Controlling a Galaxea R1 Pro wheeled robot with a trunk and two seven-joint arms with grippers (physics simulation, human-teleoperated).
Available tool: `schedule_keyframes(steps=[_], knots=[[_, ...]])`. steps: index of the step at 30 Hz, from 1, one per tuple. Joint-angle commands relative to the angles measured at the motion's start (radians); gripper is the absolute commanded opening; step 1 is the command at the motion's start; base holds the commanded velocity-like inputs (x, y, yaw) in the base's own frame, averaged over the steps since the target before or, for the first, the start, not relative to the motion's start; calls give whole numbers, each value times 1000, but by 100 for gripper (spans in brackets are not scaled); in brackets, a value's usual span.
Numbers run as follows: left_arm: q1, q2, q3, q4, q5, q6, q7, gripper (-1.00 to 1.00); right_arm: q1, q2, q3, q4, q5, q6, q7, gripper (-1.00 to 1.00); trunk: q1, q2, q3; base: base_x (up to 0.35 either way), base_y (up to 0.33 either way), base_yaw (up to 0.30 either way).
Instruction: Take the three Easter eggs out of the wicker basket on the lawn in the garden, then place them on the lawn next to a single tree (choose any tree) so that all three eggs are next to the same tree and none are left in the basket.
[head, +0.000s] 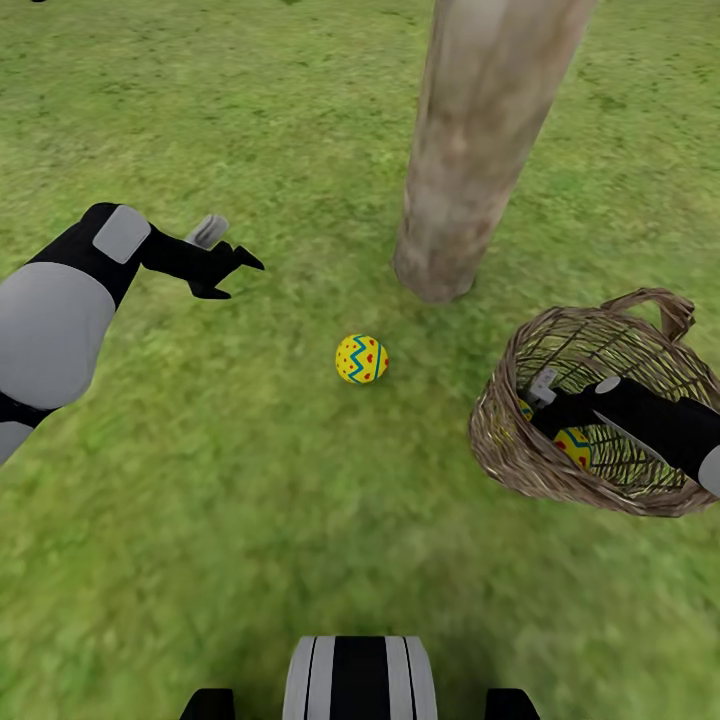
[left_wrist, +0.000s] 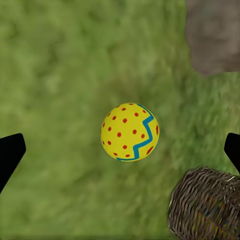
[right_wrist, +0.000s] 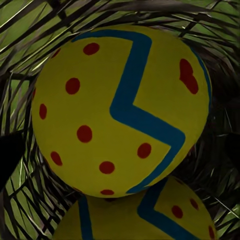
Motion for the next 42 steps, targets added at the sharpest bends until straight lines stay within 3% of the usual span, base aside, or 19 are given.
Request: schedule_keyframes(steps=[1,6,13,19,22,42], knots=[[-1,0,3,0,-5,4,-5,100,-2,-1,5,-2,-10,6,-3,100,0,0,-1,0,0,0],[-1,0,3,0,-7,3,-5,100,-2,-1,1,-2,-11,6,-3,100,0,0,-1,0,0,0],[-1,0,-2,0,-7,2,-5,100,-2,-1,1,-3,-11,6,-2,100,3,-2,-28,0,0,0],[-1,-1,-3,0,-7,2,-5,100,-2,-1,-2,-4,-12,6,-1,100,3,-2,-28,0,0,0],[-1,-1,-4,0,-7,2,-5,100,-3,-1,-7,-5,-12,6,-1,100,4,-3,-39,0,0,0],[-1,-3,-5,0,-7,2,-5,100,-2,-3,-23,-4,-10,8,-4,100,4,-3,-39,0,0,0]])
